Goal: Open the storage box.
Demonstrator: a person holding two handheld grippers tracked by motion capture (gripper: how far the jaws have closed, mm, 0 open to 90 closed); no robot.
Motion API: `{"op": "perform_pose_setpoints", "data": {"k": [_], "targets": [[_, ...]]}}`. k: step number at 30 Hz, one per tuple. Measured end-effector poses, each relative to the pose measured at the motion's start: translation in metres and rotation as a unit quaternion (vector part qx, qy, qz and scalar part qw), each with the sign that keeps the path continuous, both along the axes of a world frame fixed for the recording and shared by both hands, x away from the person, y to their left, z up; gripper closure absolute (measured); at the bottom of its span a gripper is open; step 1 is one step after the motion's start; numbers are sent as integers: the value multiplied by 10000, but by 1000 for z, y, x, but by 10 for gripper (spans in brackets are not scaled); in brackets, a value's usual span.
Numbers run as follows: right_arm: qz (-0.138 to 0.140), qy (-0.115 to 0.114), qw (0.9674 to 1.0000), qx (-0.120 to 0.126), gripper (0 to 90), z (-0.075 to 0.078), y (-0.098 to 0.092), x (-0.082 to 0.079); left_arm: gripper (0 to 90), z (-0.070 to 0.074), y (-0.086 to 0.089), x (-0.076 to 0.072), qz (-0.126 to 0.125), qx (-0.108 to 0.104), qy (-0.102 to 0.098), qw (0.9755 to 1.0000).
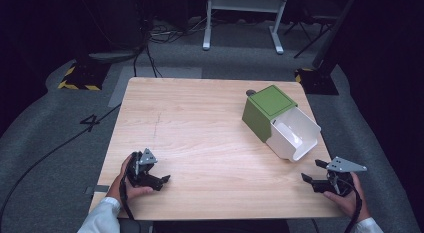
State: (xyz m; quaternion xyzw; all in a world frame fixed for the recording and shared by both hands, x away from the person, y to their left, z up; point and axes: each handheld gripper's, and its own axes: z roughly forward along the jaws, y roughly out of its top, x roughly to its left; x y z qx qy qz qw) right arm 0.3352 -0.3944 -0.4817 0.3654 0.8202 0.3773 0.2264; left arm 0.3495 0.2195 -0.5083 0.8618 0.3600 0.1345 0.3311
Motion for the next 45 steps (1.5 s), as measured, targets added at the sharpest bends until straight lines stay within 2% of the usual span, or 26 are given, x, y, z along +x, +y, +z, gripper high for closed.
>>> {"op": "perform_pose_setpoints", "data": {"k": [14,20,24,45], "targets": [[-173,212,9996,-33,200,-24,-11,2,5,0,0,0,-3,5,7,10000],[-226,296,9993,-23,184,-25,-12,3,5,0,0,0,-4,6,6,10000],[-239,523,9982,146,177,-26,-14,7,5,0,0,0,-1,2,9,10000],[-325,517,9980,142,176,-26,-13,5,4,0,0,0,-15,2,8,10000]]}}
